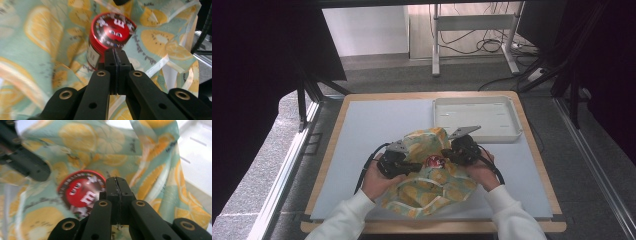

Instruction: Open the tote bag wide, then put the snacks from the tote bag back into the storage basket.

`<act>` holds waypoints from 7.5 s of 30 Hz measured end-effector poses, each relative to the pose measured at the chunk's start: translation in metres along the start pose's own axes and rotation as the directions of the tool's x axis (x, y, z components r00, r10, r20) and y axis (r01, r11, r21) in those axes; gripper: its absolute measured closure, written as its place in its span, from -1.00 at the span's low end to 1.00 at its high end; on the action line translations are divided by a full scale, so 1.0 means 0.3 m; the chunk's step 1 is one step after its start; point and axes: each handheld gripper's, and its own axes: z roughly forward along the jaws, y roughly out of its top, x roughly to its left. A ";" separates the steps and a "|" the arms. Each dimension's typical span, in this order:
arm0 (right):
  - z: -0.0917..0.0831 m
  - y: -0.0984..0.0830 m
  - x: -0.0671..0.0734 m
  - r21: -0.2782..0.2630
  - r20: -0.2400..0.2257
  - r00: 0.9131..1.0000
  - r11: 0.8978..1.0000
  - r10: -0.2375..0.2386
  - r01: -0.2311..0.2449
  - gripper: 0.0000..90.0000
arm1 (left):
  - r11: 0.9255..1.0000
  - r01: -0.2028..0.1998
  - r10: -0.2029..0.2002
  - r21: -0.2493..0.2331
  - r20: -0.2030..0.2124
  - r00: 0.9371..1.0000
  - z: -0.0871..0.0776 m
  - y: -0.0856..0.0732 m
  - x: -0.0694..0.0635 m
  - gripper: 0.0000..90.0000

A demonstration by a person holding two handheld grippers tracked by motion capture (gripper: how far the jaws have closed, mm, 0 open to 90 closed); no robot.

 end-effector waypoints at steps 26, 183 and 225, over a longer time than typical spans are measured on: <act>0.074 -0.060 -0.087 0.070 0.050 0.996 0.995 0.074 -0.078 0.97 | 0.998 0.064 -0.062 0.027 -0.045 0.997 0.050 -0.028 0.051 1.00; -0.196 -0.149 0.026 -0.160 0.019 0.994 0.982 0.103 -0.099 -0.39 | 0.986 0.042 -0.071 -0.159 -0.181 0.981 -0.225 -0.155 0.073 -0.37; 0.125 -0.017 0.119 0.101 0.049 0.996 0.992 0.076 -0.081 -0.73 | 0.988 0.068 -0.091 -0.136 -0.167 0.982 -0.212 -0.170 0.100 -0.39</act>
